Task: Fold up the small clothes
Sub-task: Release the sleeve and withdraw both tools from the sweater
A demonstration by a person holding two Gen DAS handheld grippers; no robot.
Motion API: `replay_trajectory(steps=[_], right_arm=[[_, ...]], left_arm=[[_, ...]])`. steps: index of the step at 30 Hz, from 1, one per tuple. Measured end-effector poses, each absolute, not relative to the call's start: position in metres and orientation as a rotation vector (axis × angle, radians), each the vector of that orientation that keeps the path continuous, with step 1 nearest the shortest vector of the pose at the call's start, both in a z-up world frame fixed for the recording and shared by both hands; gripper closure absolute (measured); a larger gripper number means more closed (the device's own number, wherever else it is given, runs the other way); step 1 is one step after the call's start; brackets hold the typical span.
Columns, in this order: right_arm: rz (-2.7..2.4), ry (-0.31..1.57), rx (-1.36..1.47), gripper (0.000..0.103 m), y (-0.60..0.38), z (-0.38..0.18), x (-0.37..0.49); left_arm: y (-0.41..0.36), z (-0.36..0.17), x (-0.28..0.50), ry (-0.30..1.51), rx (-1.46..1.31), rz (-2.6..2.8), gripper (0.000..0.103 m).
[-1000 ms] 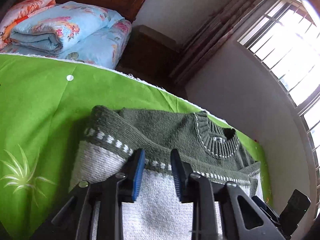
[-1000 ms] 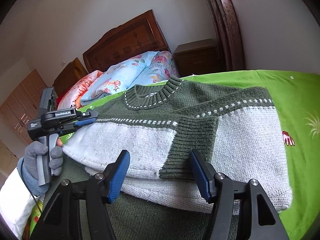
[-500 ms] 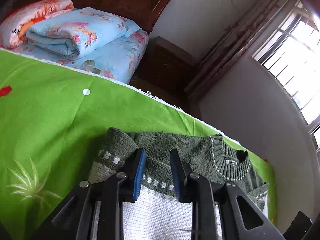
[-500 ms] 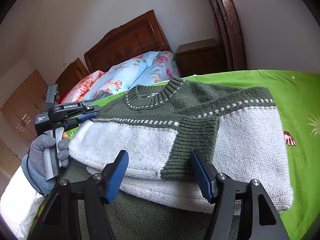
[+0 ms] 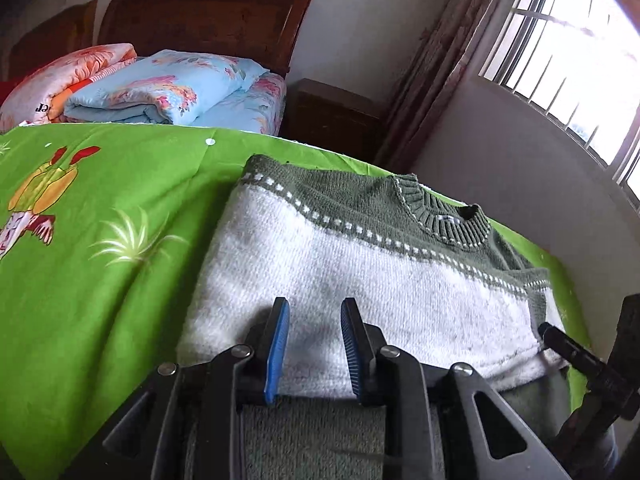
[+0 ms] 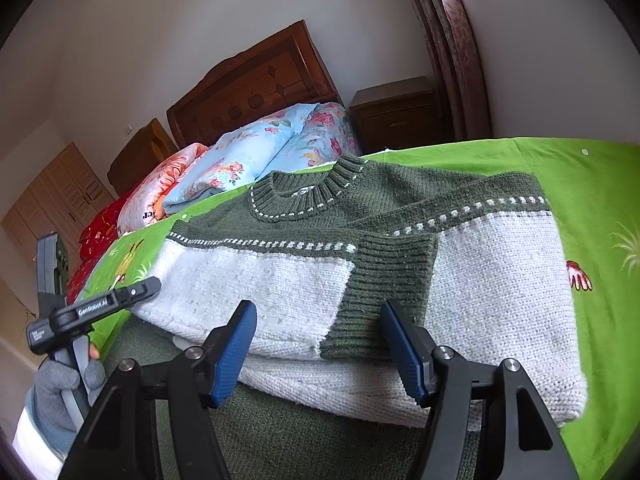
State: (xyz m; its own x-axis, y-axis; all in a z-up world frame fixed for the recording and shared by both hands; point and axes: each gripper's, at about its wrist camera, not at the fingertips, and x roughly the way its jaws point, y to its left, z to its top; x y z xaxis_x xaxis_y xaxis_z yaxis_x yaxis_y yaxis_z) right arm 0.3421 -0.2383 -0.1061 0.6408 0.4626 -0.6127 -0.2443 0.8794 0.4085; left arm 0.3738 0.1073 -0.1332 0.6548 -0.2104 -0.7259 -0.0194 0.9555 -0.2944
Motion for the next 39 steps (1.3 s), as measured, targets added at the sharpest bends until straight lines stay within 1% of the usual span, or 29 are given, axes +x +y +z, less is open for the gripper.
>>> replay_trajectory(steps=[9,12,16,19,23,24,27,29,33,39], right_arm=[[0.411,0.799,0.251,0.0,-0.229,-0.105,0.346],[0.38,0.871,0.144,0.0,-0.216,-0.097,0.343],[0.392,0.924,0.092,0.0,-0.209,-0.083,0.309],[0.406,0.938,-0.021,0.0,-0.201,-0.088,0.274],[0.367,0.992,-0.178,0.0,-0.195,-0.118,0.237],[0.358,0.969,-0.197,0.0,-0.199,-0.122,0.229],[0.336,0.958,-0.154,0.0,-0.214,-0.126,0.215],[0.316,0.952,-0.135,0.0,-0.223,-0.128,0.208],[0.303,0.945,-0.143,0.0,-0.23,-0.13,0.2],[0.291,0.946,-0.147,0.0,-0.231,-0.13,0.193]], left_arm=[[0.105,-0.134,0.371,0.878,-0.241,-0.128,0.076],[0.103,-0.115,0.345,0.853,-0.232,-0.119,0.076],[0.099,-0.1,0.297,0.858,-0.115,-0.152,0.076],[0.101,-0.106,0.262,0.889,-0.067,-0.182,0.075],[0.1,-0.125,0.23,0.912,-0.006,-0.18,0.075],[0.1,-0.132,0.226,0.921,0.019,-0.164,0.075],[0.101,-0.137,0.216,0.89,0.044,-0.15,0.074],[0.1,-0.138,0.211,0.861,0.084,-0.134,0.07],[0.101,-0.137,0.21,0.861,0.085,-0.109,0.064],[0.104,-0.139,0.212,0.864,0.069,-0.112,0.062]])
